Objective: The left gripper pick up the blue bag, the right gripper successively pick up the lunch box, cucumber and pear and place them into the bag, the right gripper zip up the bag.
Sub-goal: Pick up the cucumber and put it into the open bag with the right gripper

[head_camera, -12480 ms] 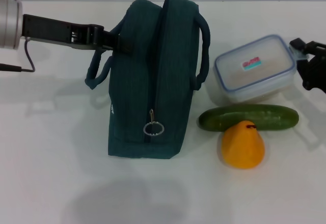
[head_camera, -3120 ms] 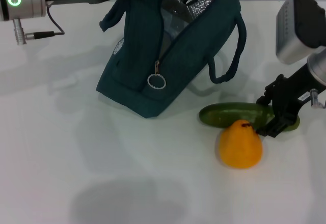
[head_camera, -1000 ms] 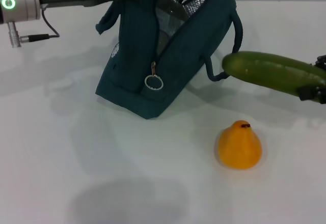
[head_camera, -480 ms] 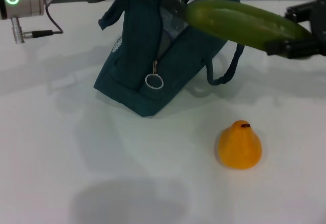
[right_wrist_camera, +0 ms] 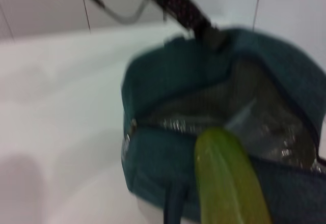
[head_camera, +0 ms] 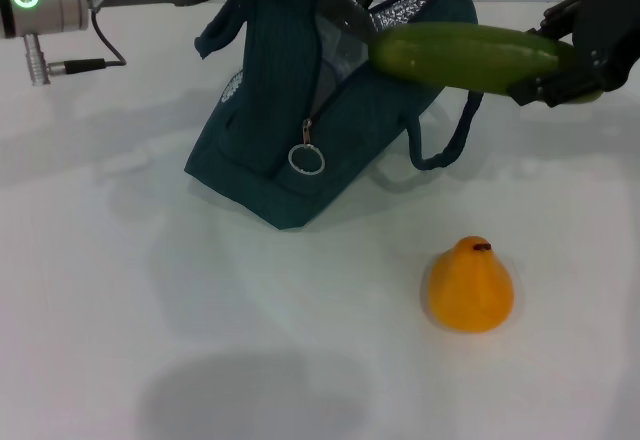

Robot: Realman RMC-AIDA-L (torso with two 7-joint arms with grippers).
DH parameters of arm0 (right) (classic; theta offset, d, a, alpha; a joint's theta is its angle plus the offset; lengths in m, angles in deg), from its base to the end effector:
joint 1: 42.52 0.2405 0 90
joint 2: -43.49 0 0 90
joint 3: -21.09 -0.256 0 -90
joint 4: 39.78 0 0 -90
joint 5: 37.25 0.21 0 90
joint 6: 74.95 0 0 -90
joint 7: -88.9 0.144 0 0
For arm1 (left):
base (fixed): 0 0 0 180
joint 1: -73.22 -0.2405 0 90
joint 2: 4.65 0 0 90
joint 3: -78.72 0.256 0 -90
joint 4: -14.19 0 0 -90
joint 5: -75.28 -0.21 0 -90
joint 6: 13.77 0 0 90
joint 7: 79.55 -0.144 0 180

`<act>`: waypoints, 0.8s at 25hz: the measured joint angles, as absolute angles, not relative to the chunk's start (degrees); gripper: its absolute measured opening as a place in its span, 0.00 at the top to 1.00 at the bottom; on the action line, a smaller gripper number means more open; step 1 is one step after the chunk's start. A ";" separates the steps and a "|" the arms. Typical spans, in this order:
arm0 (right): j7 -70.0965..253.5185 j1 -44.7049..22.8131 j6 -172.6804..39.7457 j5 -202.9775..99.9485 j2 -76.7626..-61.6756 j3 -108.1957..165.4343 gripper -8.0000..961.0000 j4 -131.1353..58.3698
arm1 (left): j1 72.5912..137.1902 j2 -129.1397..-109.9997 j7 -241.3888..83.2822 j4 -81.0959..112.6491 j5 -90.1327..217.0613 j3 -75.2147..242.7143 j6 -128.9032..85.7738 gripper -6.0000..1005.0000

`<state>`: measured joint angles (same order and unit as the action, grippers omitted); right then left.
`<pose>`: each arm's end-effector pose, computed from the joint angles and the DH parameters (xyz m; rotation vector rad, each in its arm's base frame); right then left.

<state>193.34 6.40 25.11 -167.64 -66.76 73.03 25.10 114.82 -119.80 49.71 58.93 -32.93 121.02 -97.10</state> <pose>0.1298 0.4040 0.0904 -2.9199 0.1560 -0.0157 -0.1807 0.4099 0.0527 -2.4707 -1.3692 -0.9184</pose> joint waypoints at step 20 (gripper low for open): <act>197.75 21.41 23.74 -175.62 -69.63 79.38 0.42 19.06 | 116.12 -121.10 49.47 58.92 -32.91 121.34 -97.18 0.93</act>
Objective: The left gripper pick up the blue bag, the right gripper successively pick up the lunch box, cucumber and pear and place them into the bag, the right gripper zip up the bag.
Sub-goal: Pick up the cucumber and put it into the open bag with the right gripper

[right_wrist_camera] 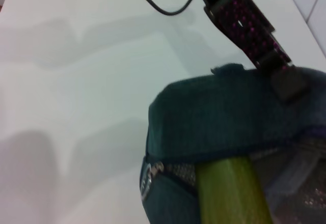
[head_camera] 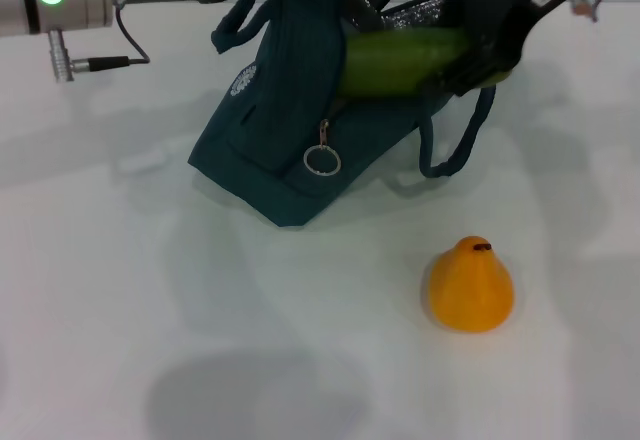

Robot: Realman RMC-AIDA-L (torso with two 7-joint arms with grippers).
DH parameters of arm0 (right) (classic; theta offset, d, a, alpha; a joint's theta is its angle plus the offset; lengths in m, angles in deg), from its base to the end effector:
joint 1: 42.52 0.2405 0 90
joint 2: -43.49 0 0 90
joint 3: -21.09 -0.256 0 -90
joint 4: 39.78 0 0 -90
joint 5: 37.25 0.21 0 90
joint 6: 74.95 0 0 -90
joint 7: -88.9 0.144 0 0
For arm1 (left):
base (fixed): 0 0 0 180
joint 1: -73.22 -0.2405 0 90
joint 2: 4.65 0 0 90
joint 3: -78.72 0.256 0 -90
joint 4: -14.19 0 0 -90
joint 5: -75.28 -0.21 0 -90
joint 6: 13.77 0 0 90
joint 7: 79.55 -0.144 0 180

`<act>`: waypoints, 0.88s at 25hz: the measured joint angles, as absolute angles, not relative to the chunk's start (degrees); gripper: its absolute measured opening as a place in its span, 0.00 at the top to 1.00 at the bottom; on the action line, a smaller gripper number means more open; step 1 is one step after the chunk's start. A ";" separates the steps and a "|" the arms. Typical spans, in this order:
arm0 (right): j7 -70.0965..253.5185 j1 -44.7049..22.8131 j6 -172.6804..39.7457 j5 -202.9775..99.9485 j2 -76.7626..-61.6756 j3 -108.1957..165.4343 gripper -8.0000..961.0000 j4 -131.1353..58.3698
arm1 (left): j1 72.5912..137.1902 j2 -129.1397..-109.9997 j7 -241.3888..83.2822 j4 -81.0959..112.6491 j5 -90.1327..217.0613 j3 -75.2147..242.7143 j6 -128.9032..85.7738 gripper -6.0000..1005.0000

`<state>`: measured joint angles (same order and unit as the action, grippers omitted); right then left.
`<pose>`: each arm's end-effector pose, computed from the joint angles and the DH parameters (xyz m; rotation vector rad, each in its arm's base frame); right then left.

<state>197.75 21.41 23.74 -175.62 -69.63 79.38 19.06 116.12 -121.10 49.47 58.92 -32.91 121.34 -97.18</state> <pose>0.0497 0.4199 0.0433 -3.0058 -0.0293 -0.2480 -0.1678 0.4104 0.0425 -2.5090 -1.3549 -0.9329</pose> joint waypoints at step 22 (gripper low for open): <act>200.32 22.46 14.18 -173.44 -72.26 82.71 0.42 14.58 | 115.62 -121.37 49.53 58.49 -32.34 121.43 -98.73 0.93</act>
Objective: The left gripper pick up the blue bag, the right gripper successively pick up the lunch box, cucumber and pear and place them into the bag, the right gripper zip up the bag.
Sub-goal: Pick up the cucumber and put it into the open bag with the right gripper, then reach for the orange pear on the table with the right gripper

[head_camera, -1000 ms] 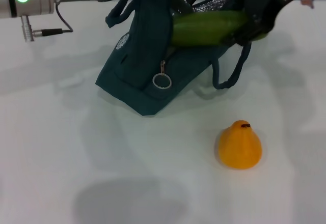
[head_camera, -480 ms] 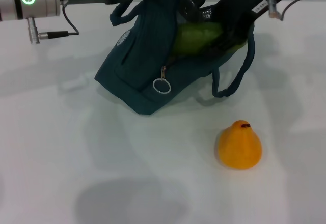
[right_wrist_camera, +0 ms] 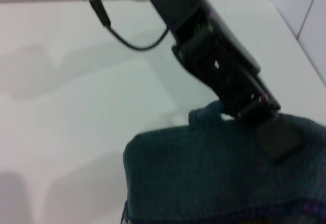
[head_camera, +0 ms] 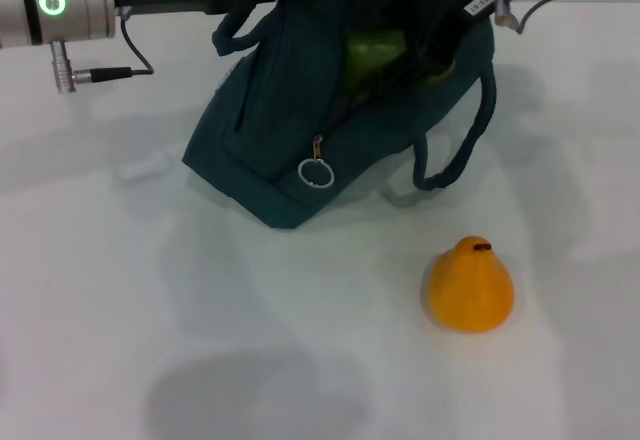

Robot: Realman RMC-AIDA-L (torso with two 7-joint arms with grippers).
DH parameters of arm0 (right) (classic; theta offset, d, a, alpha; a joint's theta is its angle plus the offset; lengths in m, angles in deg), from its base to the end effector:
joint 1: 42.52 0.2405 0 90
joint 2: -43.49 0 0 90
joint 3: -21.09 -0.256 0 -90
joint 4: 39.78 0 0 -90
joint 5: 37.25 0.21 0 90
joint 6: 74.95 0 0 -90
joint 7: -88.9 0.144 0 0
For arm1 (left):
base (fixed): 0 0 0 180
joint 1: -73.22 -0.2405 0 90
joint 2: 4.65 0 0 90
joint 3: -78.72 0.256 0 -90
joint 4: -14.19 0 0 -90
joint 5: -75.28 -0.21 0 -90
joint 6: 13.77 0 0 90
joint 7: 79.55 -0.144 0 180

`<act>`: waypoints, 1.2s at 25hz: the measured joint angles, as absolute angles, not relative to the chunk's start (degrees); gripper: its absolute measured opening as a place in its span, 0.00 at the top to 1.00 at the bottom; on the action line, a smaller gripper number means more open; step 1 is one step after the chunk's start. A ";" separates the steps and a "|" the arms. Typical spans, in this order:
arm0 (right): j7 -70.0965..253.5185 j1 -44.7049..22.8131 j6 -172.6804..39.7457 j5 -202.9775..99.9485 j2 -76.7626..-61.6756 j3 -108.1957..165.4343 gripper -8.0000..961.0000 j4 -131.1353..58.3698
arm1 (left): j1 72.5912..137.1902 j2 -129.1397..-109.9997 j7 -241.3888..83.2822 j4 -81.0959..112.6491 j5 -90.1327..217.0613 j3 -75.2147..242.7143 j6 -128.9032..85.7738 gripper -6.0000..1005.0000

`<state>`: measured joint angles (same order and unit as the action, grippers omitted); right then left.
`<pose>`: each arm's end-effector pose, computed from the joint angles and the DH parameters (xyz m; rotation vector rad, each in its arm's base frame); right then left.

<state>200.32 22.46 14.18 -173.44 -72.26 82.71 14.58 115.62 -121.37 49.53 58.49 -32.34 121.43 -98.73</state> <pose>0.0383 0.4269 0.0078 -2.9786 0.0231 -0.1581 -0.1689 0.4045 0.0389 -2.5303 -1.3804 -0.9481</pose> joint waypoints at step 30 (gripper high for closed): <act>193.46 2.11 19.35 -153.49 -71.40 78.09 0.43 32.03 | 115.08 -120.75 49.22 58.49 -32.40 121.08 -98.20 0.93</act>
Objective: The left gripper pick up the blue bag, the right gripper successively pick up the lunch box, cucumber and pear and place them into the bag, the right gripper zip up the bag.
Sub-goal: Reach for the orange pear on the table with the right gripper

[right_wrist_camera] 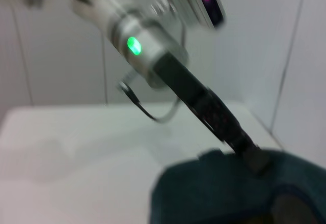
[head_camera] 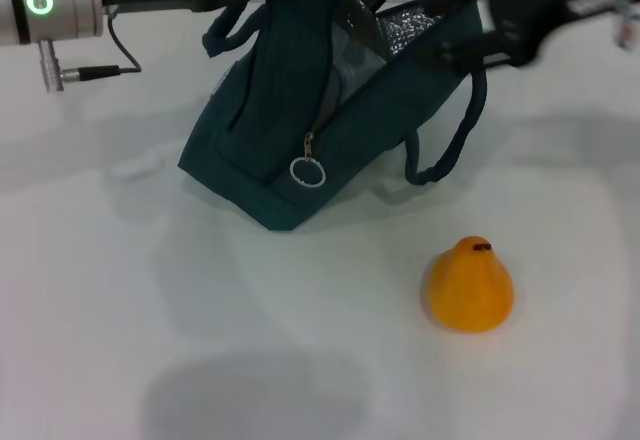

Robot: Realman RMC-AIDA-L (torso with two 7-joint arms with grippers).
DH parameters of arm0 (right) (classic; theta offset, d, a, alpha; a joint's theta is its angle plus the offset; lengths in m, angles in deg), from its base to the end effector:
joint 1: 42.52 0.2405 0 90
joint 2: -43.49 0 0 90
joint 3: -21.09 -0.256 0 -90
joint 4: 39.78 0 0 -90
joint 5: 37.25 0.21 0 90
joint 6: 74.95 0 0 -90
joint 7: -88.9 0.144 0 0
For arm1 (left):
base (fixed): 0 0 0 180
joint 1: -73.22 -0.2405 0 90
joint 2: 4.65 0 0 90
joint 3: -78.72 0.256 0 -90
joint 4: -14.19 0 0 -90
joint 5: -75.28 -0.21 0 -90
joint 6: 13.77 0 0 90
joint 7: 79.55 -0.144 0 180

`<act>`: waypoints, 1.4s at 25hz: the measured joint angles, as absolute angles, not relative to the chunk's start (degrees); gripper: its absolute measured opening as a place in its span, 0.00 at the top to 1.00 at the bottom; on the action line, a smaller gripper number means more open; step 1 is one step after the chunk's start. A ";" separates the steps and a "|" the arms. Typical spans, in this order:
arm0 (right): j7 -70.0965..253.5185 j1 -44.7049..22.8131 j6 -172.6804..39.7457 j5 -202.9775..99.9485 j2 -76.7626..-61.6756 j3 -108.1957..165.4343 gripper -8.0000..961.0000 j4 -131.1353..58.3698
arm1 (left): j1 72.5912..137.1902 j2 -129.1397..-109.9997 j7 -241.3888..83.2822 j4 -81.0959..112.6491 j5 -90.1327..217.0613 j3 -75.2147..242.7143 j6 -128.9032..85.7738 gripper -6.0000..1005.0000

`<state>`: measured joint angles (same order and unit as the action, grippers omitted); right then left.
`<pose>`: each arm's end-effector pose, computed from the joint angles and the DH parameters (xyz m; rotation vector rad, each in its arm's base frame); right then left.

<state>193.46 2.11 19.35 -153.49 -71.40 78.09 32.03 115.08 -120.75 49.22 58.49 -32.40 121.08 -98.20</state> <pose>0.0905 0.3876 0.0669 -2.9009 0.0004 0.3312 -0.1753 0.4059 0.0445 -2.5041 -1.3755 -0.9424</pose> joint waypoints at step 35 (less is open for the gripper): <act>157.35 -18.13 19.81 -142.10 -71.79 76.85 0.50 5.97 | 113.92 -120.22 48.39 57.07 -31.59 120.97 -95.95 0.93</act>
<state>157.35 -18.13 19.81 -142.10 -71.79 76.85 5.97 113.92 -120.22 48.39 57.07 -31.59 120.97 -95.95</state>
